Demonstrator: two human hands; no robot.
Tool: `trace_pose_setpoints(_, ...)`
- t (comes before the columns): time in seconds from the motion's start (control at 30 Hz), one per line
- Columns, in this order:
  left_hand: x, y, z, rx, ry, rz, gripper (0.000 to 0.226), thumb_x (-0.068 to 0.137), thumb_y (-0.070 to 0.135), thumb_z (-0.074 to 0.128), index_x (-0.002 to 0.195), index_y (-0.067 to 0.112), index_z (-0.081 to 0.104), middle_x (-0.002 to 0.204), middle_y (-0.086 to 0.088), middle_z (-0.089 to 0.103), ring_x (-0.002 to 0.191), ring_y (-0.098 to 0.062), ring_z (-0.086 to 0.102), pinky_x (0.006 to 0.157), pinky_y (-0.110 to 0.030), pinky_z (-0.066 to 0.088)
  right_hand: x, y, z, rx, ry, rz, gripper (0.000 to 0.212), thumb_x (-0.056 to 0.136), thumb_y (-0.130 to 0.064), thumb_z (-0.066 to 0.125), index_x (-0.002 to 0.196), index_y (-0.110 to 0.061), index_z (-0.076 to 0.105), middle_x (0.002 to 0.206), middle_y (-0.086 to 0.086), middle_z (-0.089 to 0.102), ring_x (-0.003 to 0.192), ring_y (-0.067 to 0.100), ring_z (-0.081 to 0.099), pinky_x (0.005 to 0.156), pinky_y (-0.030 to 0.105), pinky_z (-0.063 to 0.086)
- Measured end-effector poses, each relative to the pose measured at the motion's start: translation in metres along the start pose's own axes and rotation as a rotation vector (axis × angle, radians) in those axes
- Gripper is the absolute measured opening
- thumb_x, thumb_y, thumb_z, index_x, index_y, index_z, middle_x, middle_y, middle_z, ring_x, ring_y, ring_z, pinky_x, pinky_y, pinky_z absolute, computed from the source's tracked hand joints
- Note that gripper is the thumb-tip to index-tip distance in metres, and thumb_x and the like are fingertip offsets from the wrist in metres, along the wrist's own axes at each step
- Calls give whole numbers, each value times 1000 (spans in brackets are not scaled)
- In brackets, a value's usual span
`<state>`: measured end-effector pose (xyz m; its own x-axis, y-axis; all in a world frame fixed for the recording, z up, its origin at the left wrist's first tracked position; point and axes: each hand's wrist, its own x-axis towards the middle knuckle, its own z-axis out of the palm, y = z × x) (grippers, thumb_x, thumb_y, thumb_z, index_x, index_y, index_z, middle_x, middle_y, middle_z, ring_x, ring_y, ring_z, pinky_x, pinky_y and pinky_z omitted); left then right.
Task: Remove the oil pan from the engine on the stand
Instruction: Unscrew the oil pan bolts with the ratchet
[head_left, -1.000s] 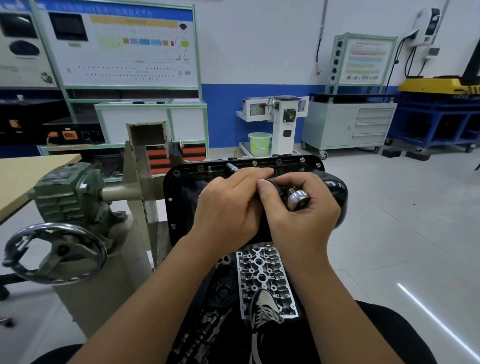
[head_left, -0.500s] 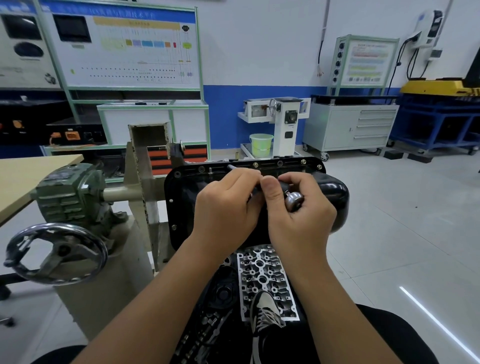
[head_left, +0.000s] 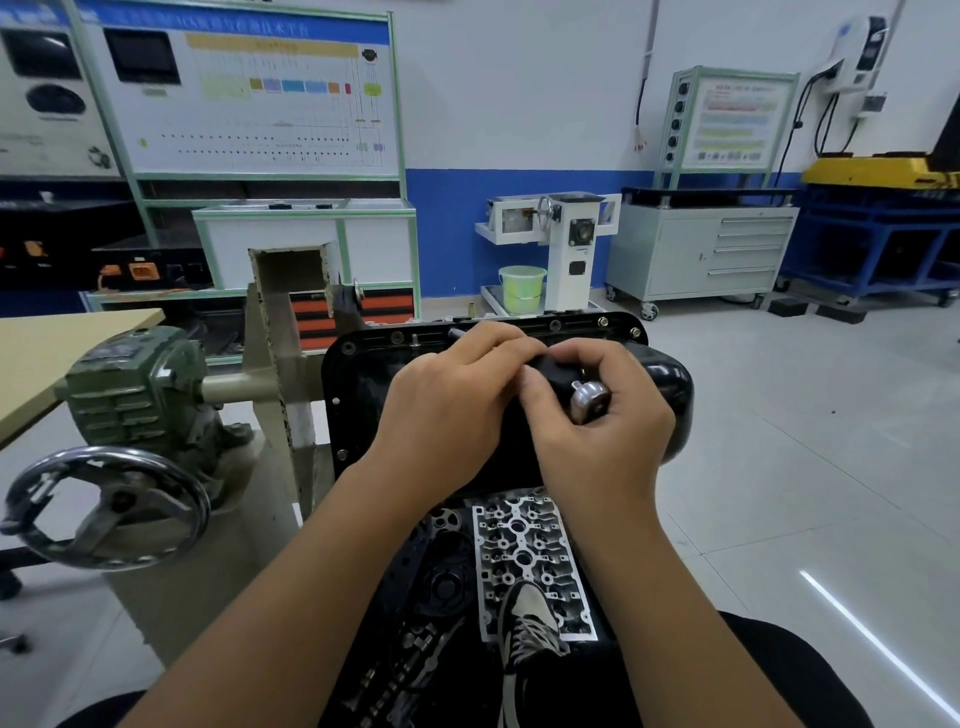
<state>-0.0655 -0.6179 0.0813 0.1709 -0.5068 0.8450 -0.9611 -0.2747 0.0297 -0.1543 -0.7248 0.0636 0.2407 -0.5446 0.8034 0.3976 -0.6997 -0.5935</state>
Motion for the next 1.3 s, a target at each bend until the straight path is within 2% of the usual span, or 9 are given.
trace_pose_setpoints(0.17, 2, 4, 0, 5, 20, -56, 23, 97, 21, 55, 110, 12, 71, 112, 2, 69, 85, -21, 67, 59, -41, 57, 0, -6, 0, -26, 15, 116, 23, 89, -42, 77, 92, -21, 69, 75, -15, 68, 74, 7, 67, 67, 18, 52)
trace_pose_setpoints(0.27, 1, -4, -1, -46, 18, -113, 17, 91, 17, 70, 107, 12, 72, 110, 2, 69, 82, -10, 56, 70, -37, 54, 0, -3, 0, -58, 8, 149, 22, 86, -37, 83, 96, -21, 71, 72, -17, 66, 72, 3, 66, 66, 15, 52)
trace_pose_setpoints(0.4, 4, -24, -8, 53, 18, -155, 20, 90, 26, 74, 107, 14, 74, 106, 1, 72, 98, -21, 59, 85, -37, 48, 2, -2, -3, -68, -32, 121, 23, 83, -24, 84, 103, -22, 74, 90, -12, 69, 87, 6, 66, 81, 24, 55)
trace_pose_setpoints(0.57, 12, -61, -15, 121, 38, -392, 11, 94, 23, 68, 99, 19, 77, 102, 1, 73, 105, -27, 57, 91, -47, 47, 5, 1, -1, -70, -53, 52, 26, 77, 10, 77, 86, -15, 76, 97, -1, 65, 92, 4, 63, 82, 7, 45)
trace_pose_setpoints(0.67, 19, -76, -15, 82, 3, -365, 14, 94, 14, 65, 100, 16, 77, 104, 0, 73, 107, -25, 60, 96, -40, 46, 4, 0, 2, -47, -49, 69, 20, 81, -5, 83, 94, -18, 76, 96, -4, 69, 91, 4, 65, 82, 10, 47)
trace_pose_setpoints(0.8, 36, -84, -8, -16, -151, -370, 22, 97, 14, 62, 115, 17, 75, 117, 1, 72, 113, -21, 62, 103, -46, 49, 4, 3, 5, -112, -38, 100, 18, 90, -30, 79, 105, -22, 73, 82, -11, 67, 70, 6, 62, 71, 15, 49)
trace_pose_setpoints(0.93, 45, -85, 1, 27, -405, -454, 32, 99, 33, 58, 130, 30, 69, 132, 6, 67, 125, -19, 58, 107, -47, 46, 6, 12, 6, -170, -30, 119, 12, 92, -20, 77, 103, -21, 72, 74, -9, 62, 61, 6, 52, 64, 26, 49)
trace_pose_setpoints(1.13, 63, -75, -1, 183, -577, -453, 37, 99, 25, 55, 128, 44, 69, 136, 9, 64, 125, -21, 58, 101, -47, 52, 7, 12, 8, -125, 28, 157, 14, 88, -13, 79, 95, -23, 72, 76, -11, 65, 65, 5, 60, 63, 8, 44)
trace_pose_setpoints(1.3, 66, -68, 1, 224, -542, -412, 34, 98, 23, 56, 119, 43, 74, 124, 9, 69, 115, -22, 61, 93, -45, 56, 14, 10, 0, -98, 119, 166, 24, 84, -9, 81, 87, -28, 67, 70, -20, 61, 68, -7, 59, 63, 1, 39)
